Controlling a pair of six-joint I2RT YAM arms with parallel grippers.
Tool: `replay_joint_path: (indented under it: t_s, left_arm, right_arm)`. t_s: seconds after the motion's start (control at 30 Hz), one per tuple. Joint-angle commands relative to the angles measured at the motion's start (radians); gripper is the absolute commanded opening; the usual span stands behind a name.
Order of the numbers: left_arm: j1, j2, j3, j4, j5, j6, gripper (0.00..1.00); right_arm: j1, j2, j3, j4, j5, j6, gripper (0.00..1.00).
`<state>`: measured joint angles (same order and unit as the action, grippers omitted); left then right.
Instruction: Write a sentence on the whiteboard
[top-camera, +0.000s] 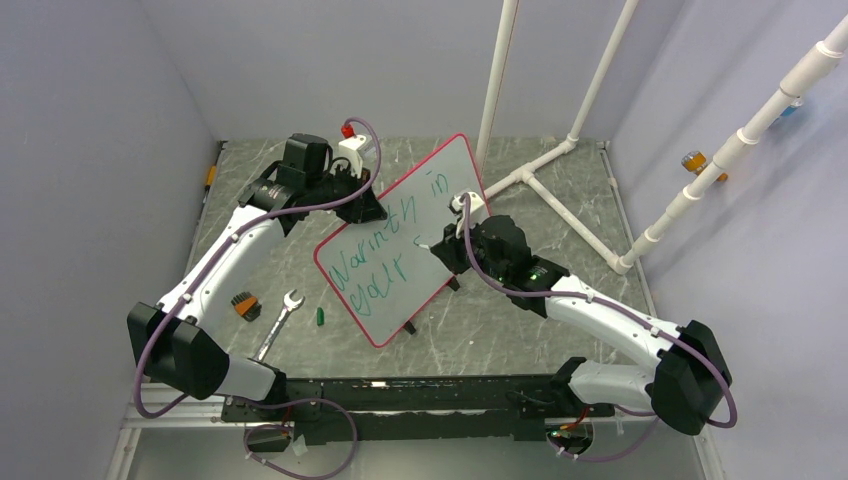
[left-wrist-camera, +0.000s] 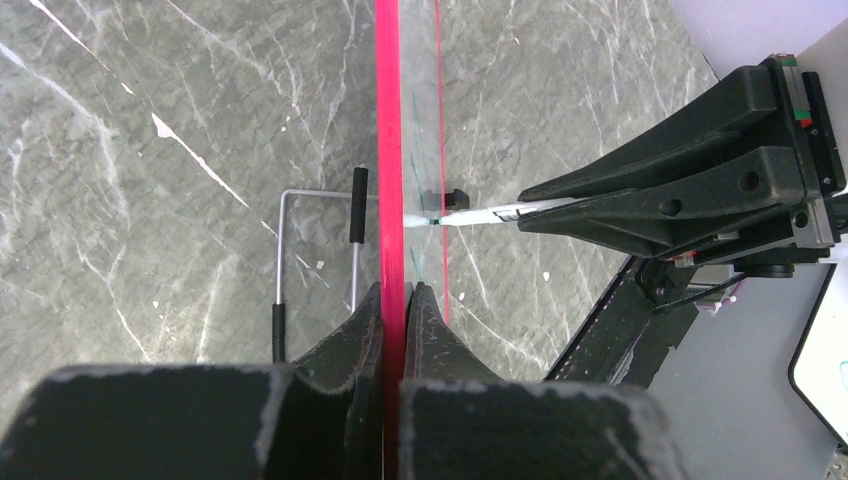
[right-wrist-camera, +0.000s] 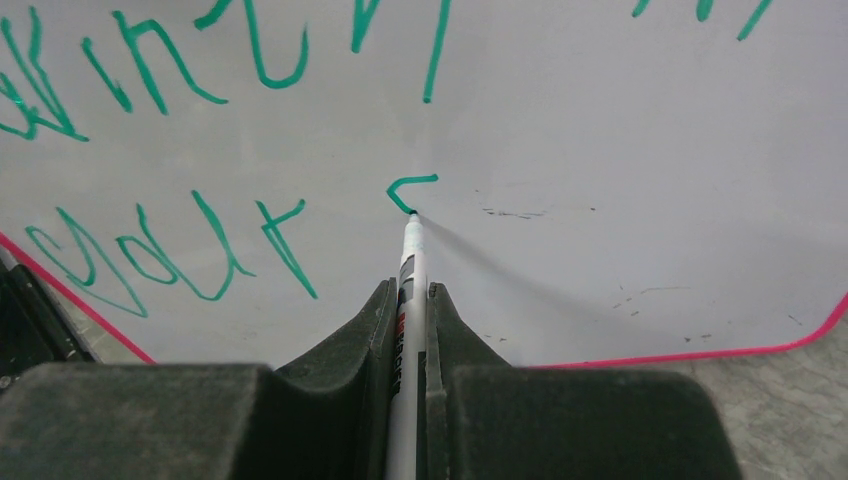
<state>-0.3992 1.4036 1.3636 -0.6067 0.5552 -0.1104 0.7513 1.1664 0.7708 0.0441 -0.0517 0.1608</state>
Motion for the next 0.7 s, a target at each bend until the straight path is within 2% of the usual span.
replay_joint_path:
  t_s: [0.0,0.37,0.67]
  left_arm:
    - [-0.052,0.046,-0.064,-0.054,-0.066,0.167,0.0]
    - [-0.053,0.047,-0.063,-0.055,-0.066,0.167,0.0]
    - [-0.053,0.046,-0.063,-0.054,-0.067,0.167,0.0]
  right_arm:
    - [-0.01,0.004,-0.022,-0.02,0.079,0.001,0.0]
    - [-0.011,0.001,-0.057,-0.026,0.057,0.006,0.0]
    - [-0.01,0.001,-0.042,-0.018,-0.068,-0.004,0.0]
